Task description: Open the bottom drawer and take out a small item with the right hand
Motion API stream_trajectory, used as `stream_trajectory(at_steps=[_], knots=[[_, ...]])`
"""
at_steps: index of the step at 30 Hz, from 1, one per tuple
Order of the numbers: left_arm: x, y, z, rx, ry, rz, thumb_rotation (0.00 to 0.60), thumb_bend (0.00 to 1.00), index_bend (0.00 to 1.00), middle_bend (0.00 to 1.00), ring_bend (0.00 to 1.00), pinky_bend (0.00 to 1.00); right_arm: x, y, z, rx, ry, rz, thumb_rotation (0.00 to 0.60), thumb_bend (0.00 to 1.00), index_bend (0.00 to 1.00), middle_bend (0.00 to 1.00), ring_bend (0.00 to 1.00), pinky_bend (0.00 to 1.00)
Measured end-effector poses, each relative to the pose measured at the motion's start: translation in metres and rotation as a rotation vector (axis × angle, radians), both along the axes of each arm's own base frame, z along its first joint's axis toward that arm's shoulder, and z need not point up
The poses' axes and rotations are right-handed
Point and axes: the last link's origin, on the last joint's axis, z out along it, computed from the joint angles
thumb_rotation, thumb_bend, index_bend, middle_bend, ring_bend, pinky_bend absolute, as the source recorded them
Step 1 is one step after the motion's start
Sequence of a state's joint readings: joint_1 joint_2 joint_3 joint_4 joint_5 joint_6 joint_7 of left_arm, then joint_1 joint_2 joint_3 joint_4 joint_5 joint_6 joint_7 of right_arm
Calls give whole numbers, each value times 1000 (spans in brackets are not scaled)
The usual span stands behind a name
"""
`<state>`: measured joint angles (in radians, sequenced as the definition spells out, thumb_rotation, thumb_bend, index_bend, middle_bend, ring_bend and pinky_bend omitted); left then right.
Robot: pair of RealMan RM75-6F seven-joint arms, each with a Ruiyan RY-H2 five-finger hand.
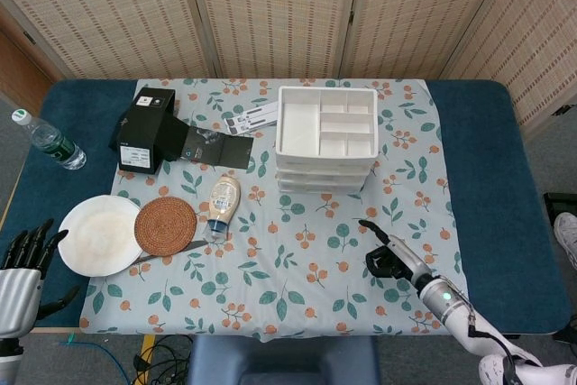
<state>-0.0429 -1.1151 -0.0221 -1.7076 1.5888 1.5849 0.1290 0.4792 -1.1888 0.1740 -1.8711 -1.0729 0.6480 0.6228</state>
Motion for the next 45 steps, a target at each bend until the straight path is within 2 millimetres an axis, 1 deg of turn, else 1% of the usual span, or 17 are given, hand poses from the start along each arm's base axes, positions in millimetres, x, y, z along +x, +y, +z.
stream_trajectory(at_steps=[6, 10, 15, 20, 25, 39, 45], knots=[[-1, 0, 1, 2, 4, 6, 600, 175, 132, 44, 78, 73, 12, -22, -19, 60, -158, -126, 600, 675, 0, 805, 1000, 1000], [-1, 0, 1, 3, 5, 8, 600, 175, 132, 44, 78, 73, 15, -38, -29, 78, -210, -176, 600, 675, 0, 799, 1000, 1000], [-1, -1, 1, 0, 7, 12, 600, 175, 132, 44, 78, 73, 17, -55, -43, 78, -214, -199, 600, 676, 0, 788, 1000, 1000], [-1, 0, 2, 0, 11, 17, 600, 175, 132, 44, 78, 73, 17, -68, -54, 79, -218, -233, 600, 675, 0, 785, 1000, 1000], [-2, 0, 2, 0, 14, 23, 600, 175, 132, 44, 78, 73, 23, -80, -66, 89, -227, -257, 600, 675, 0, 783, 1000, 1000], [-5, -1, 4, 2, 23, 37, 600, 175, 132, 44, 78, 73, 42, -107, -83, 85, -200, -231, 600, 676, 0, 779, 1000, 1000], [-6, -1, 5, 1, 24, 38, 600, 175, 132, 44, 78, 73, 47, -113, -92, 90, -184, -232, 600, 676, 0, 780, 1000, 1000]])
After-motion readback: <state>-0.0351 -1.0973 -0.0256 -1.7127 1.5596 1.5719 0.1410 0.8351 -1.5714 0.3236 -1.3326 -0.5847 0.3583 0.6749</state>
